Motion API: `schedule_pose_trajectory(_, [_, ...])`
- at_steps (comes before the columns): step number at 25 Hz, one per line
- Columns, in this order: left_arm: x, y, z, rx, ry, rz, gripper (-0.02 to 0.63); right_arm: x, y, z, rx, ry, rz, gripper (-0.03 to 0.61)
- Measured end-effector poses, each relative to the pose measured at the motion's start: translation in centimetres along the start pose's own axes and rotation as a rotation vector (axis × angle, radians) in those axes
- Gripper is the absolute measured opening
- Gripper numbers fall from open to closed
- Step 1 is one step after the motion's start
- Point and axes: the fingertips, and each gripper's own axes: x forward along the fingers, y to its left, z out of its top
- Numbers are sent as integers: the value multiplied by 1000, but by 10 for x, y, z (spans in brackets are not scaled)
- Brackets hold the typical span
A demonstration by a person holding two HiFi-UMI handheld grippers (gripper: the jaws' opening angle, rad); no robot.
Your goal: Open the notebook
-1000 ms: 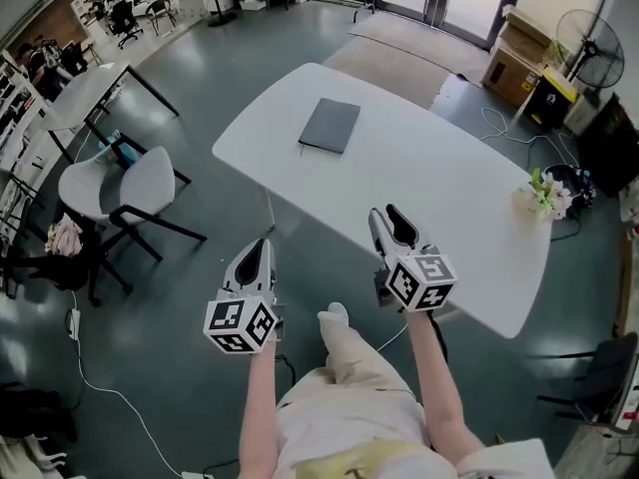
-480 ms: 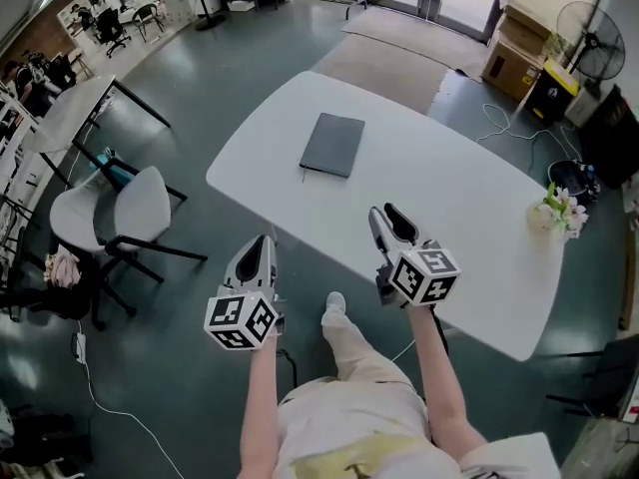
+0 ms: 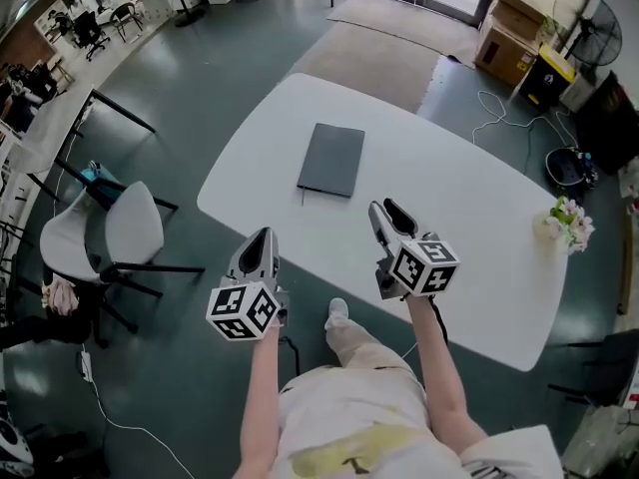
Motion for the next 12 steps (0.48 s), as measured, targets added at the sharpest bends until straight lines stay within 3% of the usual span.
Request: schedule_pose_trajectory(12, [72,21,-10,-26,79,-42,0,58,-37,-5,65,38,-48,127])
